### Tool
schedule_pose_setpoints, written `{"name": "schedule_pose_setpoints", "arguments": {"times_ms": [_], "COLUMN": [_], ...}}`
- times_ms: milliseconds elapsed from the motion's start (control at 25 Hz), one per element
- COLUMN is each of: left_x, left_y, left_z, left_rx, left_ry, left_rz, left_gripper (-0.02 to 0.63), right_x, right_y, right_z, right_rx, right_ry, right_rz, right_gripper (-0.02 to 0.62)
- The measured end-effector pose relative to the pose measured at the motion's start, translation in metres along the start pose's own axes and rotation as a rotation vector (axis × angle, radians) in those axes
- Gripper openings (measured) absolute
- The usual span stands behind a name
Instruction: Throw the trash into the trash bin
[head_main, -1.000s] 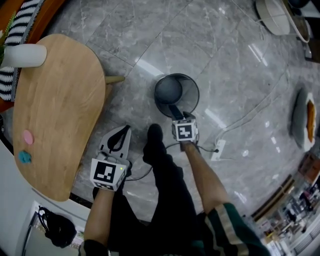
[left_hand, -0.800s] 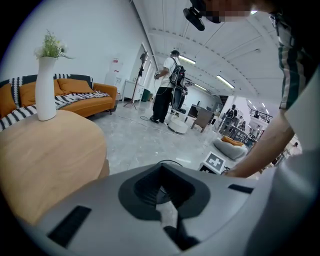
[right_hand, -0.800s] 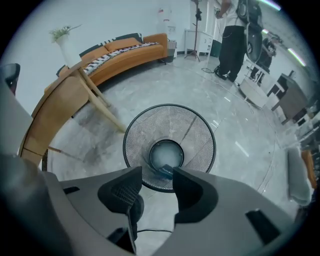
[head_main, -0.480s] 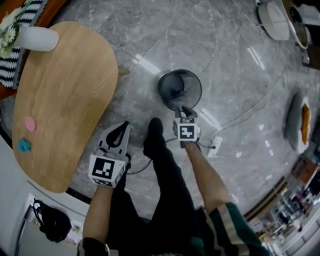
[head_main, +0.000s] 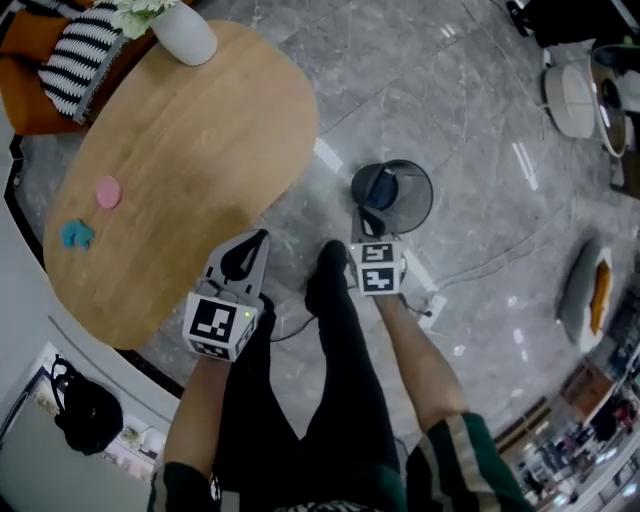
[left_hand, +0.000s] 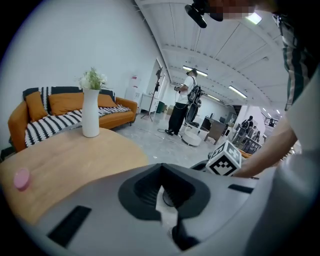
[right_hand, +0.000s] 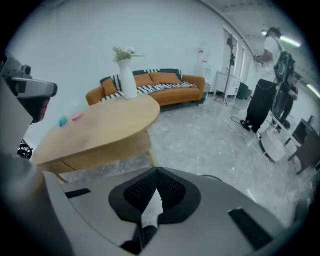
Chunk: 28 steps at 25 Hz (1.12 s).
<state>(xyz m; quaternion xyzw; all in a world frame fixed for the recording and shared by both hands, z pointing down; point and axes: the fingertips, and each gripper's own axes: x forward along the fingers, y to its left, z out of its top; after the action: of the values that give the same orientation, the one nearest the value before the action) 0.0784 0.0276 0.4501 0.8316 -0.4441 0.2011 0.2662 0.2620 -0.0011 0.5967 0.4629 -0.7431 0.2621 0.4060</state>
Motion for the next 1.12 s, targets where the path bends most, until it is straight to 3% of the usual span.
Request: {"name": "schedule_pose_setpoints", "arguments": {"times_ms": [240,480,760,1120], "left_x": [-0.060,-0.126,-0.186,-0.269], "left_y": [0.035,0.087,0.137,0.197], "left_z": [0.017,0.020,0.000,-0.039], "left_rx": [-0.031,-0.084,-0.142,-0.256], "left_ry": [-0.051,-0.085,-0.122,-0.179], "left_rz": [0.076,0.196,0.322,0.484], "left_gripper": [-0.002,-0.003,-0.002,-0.002], "right_x": [-0.041,-0.071,-0.094,-0.088], "right_y": [0.075,0.134,0.212,0.346], "right_z": [0.091,0.155,0.208,0.246], "right_rx": [-0.070,-0.099,-0.154,-0.343], "right_ry": [-0.177,-0.282,-0.373,-0.386], "right_rz": [0.108,0.173,0.275,0.448], "right_gripper": [0.000,0.000,0.000,0.000]}}
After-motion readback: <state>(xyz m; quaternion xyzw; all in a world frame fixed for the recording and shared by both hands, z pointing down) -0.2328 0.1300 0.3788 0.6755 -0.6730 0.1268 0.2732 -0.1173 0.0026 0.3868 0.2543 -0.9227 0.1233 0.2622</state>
